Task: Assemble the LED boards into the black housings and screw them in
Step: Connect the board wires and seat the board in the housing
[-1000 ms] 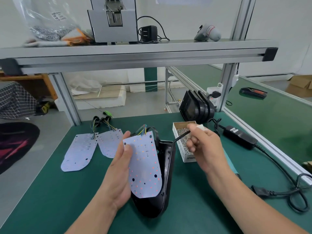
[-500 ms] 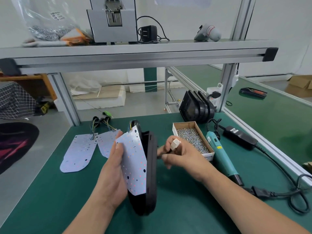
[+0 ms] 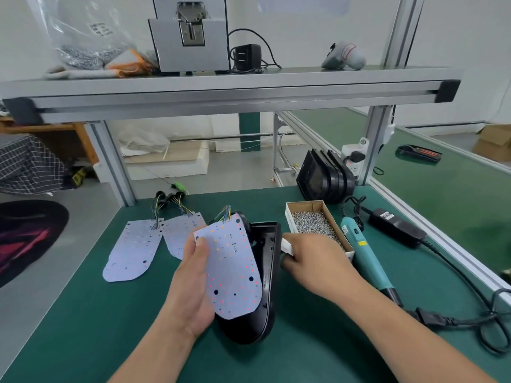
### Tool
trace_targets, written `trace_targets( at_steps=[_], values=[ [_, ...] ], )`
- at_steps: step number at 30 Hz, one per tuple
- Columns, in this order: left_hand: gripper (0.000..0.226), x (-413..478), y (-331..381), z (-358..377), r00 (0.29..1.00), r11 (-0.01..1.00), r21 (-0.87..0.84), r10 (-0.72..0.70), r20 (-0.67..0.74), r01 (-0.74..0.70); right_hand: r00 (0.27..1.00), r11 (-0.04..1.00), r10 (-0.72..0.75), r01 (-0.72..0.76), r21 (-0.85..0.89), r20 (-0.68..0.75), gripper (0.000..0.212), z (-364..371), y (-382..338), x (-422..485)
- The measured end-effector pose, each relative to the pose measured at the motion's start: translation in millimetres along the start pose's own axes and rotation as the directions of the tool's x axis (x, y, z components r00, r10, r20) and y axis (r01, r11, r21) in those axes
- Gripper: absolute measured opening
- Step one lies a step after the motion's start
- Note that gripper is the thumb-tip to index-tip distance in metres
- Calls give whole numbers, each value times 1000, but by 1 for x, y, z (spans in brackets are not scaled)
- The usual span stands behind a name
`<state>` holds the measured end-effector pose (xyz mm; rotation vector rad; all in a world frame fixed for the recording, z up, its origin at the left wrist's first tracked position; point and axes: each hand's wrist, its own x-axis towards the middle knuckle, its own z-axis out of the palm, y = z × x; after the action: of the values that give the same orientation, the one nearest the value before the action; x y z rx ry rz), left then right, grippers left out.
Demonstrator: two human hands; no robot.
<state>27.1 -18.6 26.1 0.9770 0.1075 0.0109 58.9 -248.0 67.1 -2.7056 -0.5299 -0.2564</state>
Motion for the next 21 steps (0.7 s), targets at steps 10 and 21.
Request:
trace_targets(
  at_steps=[10,21],
  values=[
    [44,-7,6,-5,958,997,5,-70,278,71,924,411,267,-367,834,275,17,22,9,1],
    [20,-13,3,0,951,997,-36,-53,304,68,939,518,327,-275,810,110,11,26,4,6]
  ],
)
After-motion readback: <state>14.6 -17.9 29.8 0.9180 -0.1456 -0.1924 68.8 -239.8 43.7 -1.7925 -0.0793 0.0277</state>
